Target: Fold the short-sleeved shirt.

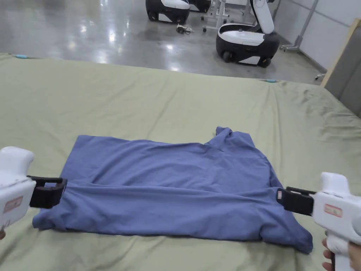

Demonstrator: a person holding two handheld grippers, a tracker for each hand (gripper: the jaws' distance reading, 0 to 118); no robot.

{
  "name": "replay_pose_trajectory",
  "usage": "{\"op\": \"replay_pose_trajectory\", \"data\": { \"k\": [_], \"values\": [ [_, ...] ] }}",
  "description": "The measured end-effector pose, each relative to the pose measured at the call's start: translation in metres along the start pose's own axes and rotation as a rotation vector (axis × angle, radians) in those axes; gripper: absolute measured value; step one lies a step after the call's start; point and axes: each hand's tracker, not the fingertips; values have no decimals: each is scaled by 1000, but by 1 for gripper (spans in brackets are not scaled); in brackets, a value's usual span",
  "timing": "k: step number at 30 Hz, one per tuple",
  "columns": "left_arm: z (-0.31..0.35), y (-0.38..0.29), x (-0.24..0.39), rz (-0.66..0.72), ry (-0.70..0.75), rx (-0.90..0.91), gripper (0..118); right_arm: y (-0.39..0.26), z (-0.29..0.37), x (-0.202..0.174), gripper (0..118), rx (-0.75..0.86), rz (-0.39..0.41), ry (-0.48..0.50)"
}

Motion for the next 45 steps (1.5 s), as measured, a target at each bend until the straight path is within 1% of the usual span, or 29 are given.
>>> {"op": "replay_pose_trajectory", "data": {
  "k": [2,4,5,6,7,8,11,12,13,15,16,20,21,22,25,26,28,29,30,31,32,35,37,38,39,40,41,42,45],
  "values": [
    [46,-29,19,-44,53,183,101,-19,17,5,113,45,26,-24],
    [65,-60,31,-39,148,195,100,-46,46,-3,100,97,87,8],
    [70,-74,33,21,154,105,98,-61,65,-21,81,114,155,82],
    [72,-86,29,92,91,47,81,-74,80,-35,30,119,163,83],
    [72,-99,24,182,16,-16,37,-86,87,-40,0,103,159,91],
    [64,-106,20,245,-18,-49,3,-95,93,-46,0,89,156,101],
    [46,-122,22,152,29,-109,3,-118,82,-38,0,59,267,87],
    [43,-118,18,165,33,-96,6,-118,83,-34,0,63,243,107],
    [39,-111,12,174,24,-95,23,-111,98,-47,0,93,291,88],
    [27,-98,3,165,39,-66,94,-110,113,-71,0,80,310,79],
    [17,-89,1,166,23,-84,110,-113,116,-78,0,84,312,75],
    [-35,-70,-3,81,61,-145,110,-104,118,-88,0,51,287,66],
    [-49,-67,-4,61,61,-188,106,-105,119,-92,0,45,283,64],
    [-61,-65,-4,51,38,-207,94,-102,101,-55,0,18,241,86],
    [-84,-60,4,45,-25,-276,58,-99,92,-48,0,-11,253,49],
    [-85,-60,8,54,-40,-259,14,-97,86,-46,0,-19,256,31],
    [-83,-58,19,3,2,-233,8,-91,76,-37,2,-25,267,-7],
    [-83,-56,20,9,-4,-236,8,-88,70,-33,20,-29,271,-20],
    [-82,-55,19,12,-6,-231,8,-89,52,-21,80,-62,283,-58],
    [-80,-54,18,18,-7,-223,8,-86,39,-16,116,-108,285,-80],
    [-76,-53,21,19,-4,-221,8,-76,37,-12,116,-18,300,-33],
    [-73,-53,19,23,-3,-220,8,-68,5,-12,114,-129,250,-40],
    [-75,-55,18,31,-4,-228,8,-62,-16,-9,98,-159,210,-38],
    [-76,-56,17,34,-5,-233,8,-74,-39,7,70,-204,193,-41],
    [-75,-58,16,37,-2,-235,8,-75,-49,14,27,-228,153,-27],
    [-77,-57,17,41,-4,-241,8,-75,-53,19,15,-234,96,44],
    [-75,-58,16,41,-3,-245,8,-74,-52,19,14,-211,86,53],
    [-71,-58,16,37,4,-236,8,-72,-22,7,12,-163,-131,-259],
    [-66,-50,10,40,6,-240,8,-58,-1,0,12,-104,-138,-238]
  ]
}}
